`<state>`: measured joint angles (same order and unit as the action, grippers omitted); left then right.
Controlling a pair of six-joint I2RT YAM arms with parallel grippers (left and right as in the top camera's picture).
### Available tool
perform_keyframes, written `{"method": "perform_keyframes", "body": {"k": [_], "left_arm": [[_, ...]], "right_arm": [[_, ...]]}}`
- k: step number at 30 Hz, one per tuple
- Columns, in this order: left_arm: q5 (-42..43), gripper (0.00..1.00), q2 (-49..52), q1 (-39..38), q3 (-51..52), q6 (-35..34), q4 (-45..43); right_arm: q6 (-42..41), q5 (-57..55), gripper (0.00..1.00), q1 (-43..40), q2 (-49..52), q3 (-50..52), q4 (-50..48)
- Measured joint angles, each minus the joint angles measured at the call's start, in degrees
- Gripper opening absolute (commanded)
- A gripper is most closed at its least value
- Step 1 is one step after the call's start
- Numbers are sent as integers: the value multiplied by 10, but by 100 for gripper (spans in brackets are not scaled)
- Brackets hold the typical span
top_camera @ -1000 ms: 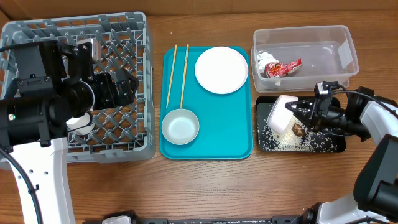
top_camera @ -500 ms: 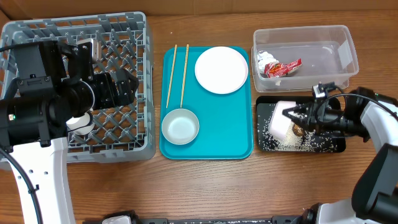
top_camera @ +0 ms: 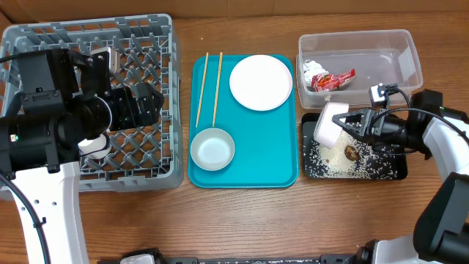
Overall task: Sort waste into correct bins and load items into the dishwasher
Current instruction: 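Set the emptied bowl back on the teal tray with the right gripper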
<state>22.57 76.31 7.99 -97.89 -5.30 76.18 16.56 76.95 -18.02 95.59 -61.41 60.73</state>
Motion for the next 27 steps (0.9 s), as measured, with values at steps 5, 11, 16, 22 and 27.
{"method": "perform_keyframes", "body": {"k": [5,11,16,22,27], "left_arm": [[0,100,0,0,0,0,1],[0,100,0,0,0,0,1],[0,100,0,0,0,0,0],[-2,100,0,0,0,-1,-17],[-3,100,0,0,0,-1,-14]], "right_arm": [[-90,-111,4,1,0,-1,-37],[-133,-145,4,8,-9,-6,-16],[-129,-213,4,77,-56,-70,44],[-186,-384,4,302,-106,-129,14],[-287,-570,4,469,-74,-129,-32]]}}
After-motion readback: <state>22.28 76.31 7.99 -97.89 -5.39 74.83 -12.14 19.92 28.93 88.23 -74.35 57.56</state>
